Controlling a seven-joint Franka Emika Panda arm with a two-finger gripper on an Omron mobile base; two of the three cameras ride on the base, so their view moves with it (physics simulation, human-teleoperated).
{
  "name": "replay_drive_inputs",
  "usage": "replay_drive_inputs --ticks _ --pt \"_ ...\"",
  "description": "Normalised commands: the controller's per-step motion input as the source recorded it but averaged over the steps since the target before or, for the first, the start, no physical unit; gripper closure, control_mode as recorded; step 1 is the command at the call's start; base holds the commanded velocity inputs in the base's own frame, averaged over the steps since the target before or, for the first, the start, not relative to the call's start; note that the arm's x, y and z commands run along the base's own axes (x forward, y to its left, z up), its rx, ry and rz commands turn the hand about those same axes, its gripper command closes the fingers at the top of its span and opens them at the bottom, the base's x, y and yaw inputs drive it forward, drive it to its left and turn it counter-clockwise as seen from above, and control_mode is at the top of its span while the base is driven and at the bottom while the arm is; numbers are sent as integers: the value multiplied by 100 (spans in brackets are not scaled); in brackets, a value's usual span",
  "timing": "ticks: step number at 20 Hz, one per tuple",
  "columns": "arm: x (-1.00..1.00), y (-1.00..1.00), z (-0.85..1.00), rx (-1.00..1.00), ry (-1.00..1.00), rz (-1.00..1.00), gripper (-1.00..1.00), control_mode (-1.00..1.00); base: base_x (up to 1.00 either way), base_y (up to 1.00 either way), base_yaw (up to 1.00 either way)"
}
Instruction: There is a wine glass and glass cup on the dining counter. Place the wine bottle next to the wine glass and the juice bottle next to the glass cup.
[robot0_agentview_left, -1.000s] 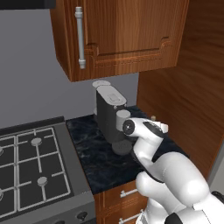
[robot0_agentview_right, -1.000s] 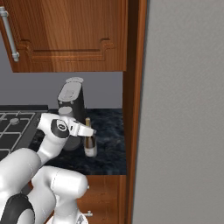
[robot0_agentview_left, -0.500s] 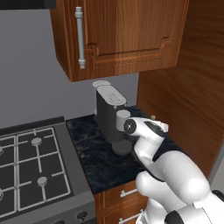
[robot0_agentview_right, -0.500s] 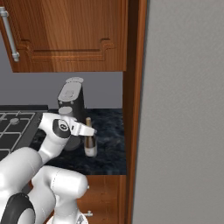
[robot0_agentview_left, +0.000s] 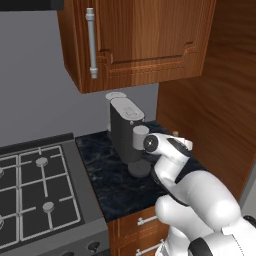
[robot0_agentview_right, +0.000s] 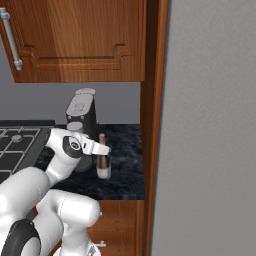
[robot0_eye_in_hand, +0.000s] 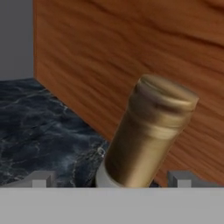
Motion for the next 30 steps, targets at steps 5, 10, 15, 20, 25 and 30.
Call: replay_drive_inputs --ticks 5,10,15,20,25,30 --pt "0 0 -47 0 0 0 -100 -100 0 0 0" --pt "0 0 -45 0 0 0 100 -100 0 0 0" --pt "-1 0 -38 0 0 0 100 -100 0 0 0" --pt "-7 0 -30 0 -4 0 100 -100 0 0 0" --pt "-18 0 -3 0 -9 0 100 -100 0 0 0" --pt "-20 6 18 0 -3 -1 100 -100 0 0 0"
